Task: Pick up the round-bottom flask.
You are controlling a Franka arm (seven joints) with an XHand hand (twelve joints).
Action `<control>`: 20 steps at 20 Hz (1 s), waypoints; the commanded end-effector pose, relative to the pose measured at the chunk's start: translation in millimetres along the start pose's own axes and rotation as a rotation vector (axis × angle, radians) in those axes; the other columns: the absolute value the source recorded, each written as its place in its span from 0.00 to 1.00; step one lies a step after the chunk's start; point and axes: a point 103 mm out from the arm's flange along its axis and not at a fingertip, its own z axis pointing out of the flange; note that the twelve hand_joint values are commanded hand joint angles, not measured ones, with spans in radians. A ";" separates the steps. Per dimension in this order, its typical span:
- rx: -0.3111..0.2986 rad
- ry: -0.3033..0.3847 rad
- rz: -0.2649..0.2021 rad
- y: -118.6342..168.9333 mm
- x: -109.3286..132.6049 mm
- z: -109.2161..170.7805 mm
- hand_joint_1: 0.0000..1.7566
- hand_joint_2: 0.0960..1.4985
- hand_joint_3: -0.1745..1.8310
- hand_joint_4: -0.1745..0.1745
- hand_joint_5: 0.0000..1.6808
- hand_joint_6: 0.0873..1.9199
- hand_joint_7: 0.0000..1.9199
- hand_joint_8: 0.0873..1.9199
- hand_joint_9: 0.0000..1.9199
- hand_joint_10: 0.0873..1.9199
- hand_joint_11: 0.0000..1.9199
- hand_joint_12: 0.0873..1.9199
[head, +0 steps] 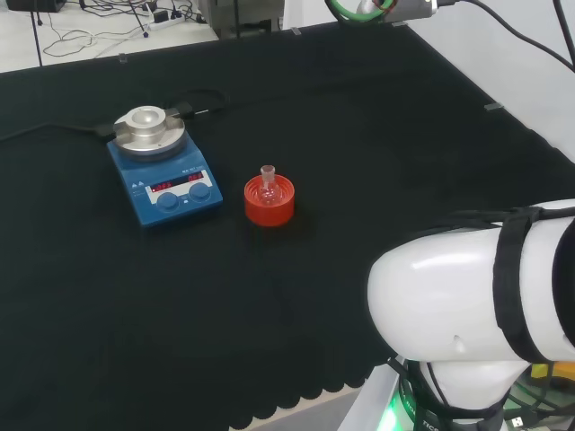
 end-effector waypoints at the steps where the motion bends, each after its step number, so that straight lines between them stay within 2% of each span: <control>1: -0.012 -0.006 0.000 -0.1 1.9 0.3 0.16 0.68 0.42 0.52 0.15 0.09 0.18 0.32 0.26 0.36 0.16 0.68; 2: -0.011 -0.006 0.000 0.1 2.3 0.6 0.08 0.73 0.36 0.54 0.15 0.05 0.09 0.27 0.18 0.32 0.08 0.69; 3: -0.012 -0.004 0.000 0.3 3.4 0.7 0.04 0.77 0.32 0.56 0.15 0.03 0.05 0.24 0.14 0.30 0.04 0.69; 5: -0.013 -0.001 0.000 0.8 5.1 1.3 0.01 0.79 0.30 0.57 0.15 0.02 0.03 0.22 0.11 0.28 0.01 0.69; 11: -0.018 0.004 0.017 7.1 5.4 12.9 0.00 0.80 0.28 0.57 0.16 0.01 0.02 0.22 0.11 0.28 0.00 0.69; 20: 0.017 0.033 0.059 29.6 -10.5 52.7 0.00 0.81 0.26 0.57 0.17 0.00 0.03 0.21 0.11 0.28 0.00 0.70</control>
